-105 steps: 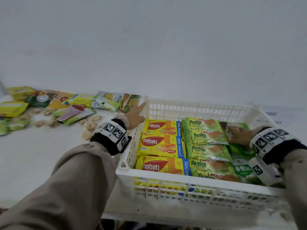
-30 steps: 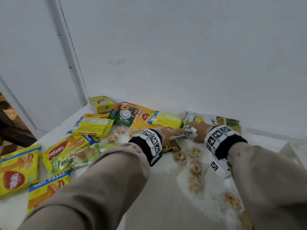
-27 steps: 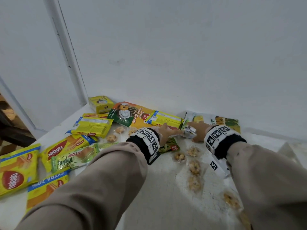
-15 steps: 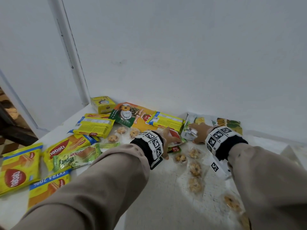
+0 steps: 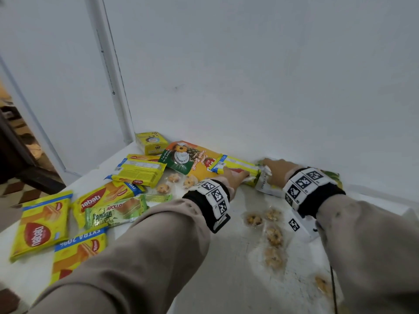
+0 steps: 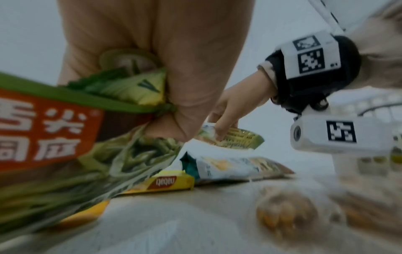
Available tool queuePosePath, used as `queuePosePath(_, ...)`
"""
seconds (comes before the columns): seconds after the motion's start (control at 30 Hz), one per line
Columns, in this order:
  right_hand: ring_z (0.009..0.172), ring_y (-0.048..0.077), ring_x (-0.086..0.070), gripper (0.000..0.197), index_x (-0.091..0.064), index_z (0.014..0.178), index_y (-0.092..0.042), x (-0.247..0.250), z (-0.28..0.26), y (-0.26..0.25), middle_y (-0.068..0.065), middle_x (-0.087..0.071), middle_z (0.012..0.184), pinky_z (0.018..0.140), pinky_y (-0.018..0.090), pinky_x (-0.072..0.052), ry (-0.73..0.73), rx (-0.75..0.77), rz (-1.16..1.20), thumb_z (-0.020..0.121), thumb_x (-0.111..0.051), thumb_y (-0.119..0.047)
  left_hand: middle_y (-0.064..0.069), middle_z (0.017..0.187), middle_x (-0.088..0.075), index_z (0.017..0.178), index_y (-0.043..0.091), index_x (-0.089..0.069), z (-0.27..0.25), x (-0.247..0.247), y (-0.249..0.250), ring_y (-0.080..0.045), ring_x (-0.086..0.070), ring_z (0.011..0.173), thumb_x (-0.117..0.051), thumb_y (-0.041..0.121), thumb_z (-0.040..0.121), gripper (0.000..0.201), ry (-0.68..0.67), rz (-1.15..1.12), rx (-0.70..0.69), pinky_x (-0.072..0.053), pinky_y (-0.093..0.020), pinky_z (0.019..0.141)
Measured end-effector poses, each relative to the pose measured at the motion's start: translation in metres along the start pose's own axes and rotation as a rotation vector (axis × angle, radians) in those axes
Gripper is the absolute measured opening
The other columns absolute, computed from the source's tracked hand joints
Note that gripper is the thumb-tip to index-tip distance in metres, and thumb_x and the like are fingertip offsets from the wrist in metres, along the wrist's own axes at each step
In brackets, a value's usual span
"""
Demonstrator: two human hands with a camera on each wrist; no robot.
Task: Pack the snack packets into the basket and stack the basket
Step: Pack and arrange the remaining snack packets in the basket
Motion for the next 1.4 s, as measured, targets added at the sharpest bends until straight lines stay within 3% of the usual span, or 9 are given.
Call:
queuePosePath(0.13, 0.074, 0.028, -0.051, 0.053, -0.029, 0.136, -0.028, 0.025, 0.008, -0.03, 0.009, -0.05, 0.082, 0.059, 0.03, -0.036, 0.163, 0.043, 0.182, 0.088, -0.046, -0.012, -0.02, 0.141, -0.027, 0.146, 0.024, -0.017, -0.023, 0.033, -0.013, -0.04, -0.044, 0.122, -0.039, -0.004, 0.087, 0.069, 0.119, -0.044, -0.049, -0.042, -0.035, 0.091)
queuePosePath(0.23, 0.089, 0.032, -0.057, 0.054, -0.029, 0.139, -0.028, 0.018, 0.022, -0.062, 0.017, -0.057, 0.1, 0.071, 0.035, -0.041, 0.176, 0.098, 0.201, 0.09, -0.04, -0.007, -0.019, 0.139, -0.032, 0.145, 0.028, -0.016, -0.037, 0.048, -0.031, -0.038, -0.043, 0.123, -0.038, -0.003, 0.087, 0.069, 0.177, -0.119, -0.042, -0.039, -0.033, 0.094)
queuePosePath(0.4, 0.117, 0.031, -0.051, 0.047, -0.032, 0.137, -0.032, -0.011, 0.055, -0.072, 0.013, -0.051, 0.129, 0.097, 0.039, -0.039, 0.085, 0.072, 0.091, 0.093, -0.042, -0.043, -0.018, 0.135, -0.035, 0.145, 0.03, -0.01, -0.058, 0.061, -0.057, -0.037, -0.043, 0.12, -0.041, -0.002, 0.084, 0.076, 0.234, -0.167, 0.008, -0.039, -0.04, 0.097)
queuePosePath(0.53, 0.131, 0.03, -0.04, 0.053, -0.031, 0.142, -0.022, -0.033, 0.068, -0.08, 0.013, -0.037, 0.145, 0.106, 0.034, -0.032, -0.054, 0.086, 0.009, 0.094, -0.048, -0.036, -0.017, 0.134, -0.034, 0.144, 0.036, -0.01, -0.073, 0.067, -0.081, -0.039, -0.05, 0.109, -0.042, -0.003, 0.083, 0.079, 0.287, -0.227, 0.043, -0.046, -0.042, 0.091)
queuePosePath(0.7, 0.127, 0.038, -0.041, 0.096, -0.016, 0.144, -0.031, -0.04, 0.066, -0.071, 0.015, -0.031, 0.14, 0.102, 0.045, -0.038, -0.072, 0.031, 0.016, 0.07, -0.074, -0.047, -0.015, 0.137, -0.034, 0.143, 0.038, -0.011, -0.085, 0.069, -0.098, -0.038, -0.053, 0.108, -0.044, 0.0, 0.082, 0.079, 0.322, -0.246, 0.047, -0.049, -0.044, 0.088)
queuePosePath(0.93, 0.132, 0.034, -0.037, 0.102, 0.0, 0.146, -0.039, -0.039, 0.065, -0.065, 0.013, -0.028, 0.148, 0.104, 0.042, -0.036, -0.098, 0.034, 0.004, 0.072, -0.069, -0.054, -0.019, 0.133, -0.037, 0.145, 0.034, -0.01, -0.09, 0.066, -0.101, -0.038, -0.051, 0.108, -0.045, 0.002, 0.085, 0.076, 0.324, -0.22, 0.039, -0.048, -0.04, 0.089)
queuePosePath(1.07, 0.121, 0.029, -0.049, 0.096, 0.001, 0.148, -0.022, -0.024, 0.06, -0.072, 0.012, -0.045, 0.137, 0.095, 0.034, -0.04, 0.009, 0.029, -0.025, 0.08, -0.065, -0.04, -0.018, 0.13, -0.039, 0.145, 0.032, -0.009, -0.091, 0.064, -0.103, -0.036, -0.052, 0.105, -0.045, 0.003, 0.086, 0.076, 0.321, -0.222, 0.03, -0.046, -0.036, 0.083)
queuePosePath(1.2, 0.103, 0.027, -0.055, 0.083, -0.039, 0.131, -0.022, -0.031, 0.054, -0.079, 0.008, -0.052, 0.113, 0.088, 0.038, -0.049, -0.064, 0.001, -0.167, 0.062, -0.075, -0.051, -0.018, 0.131, -0.04, 0.146, 0.032, -0.009, -0.092, 0.063, -0.108, -0.036, -0.052, 0.107, -0.045, 0.002, 0.086, 0.076, 0.322, -0.233, 0.032, -0.045, -0.034, 0.081)
queuePosePath(1.4, 0.122, 0.028, -0.047, 0.097, -0.018, 0.141, -0.02, -0.04, 0.054, -0.075, 0.006, -0.038, 0.142, 0.096, 0.034, -0.041, -0.127, -0.034, -0.164, 0.067, -0.073, -0.05, -0.016, 0.139, -0.037, 0.146, 0.035, -0.002, -0.117, 0.093, -0.108, -0.033, -0.05, 0.115, -0.043, 0.014, 0.081, 0.079, 0.447, -0.336, -0.05, -0.046, -0.038, 0.092)
Point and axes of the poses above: each hand's wrist, its own z-axis towards the middle knuckle, its own x-axis out of the back of the hand, y = z × x, the point moved 9 cm from there along z, towards the middle knuckle
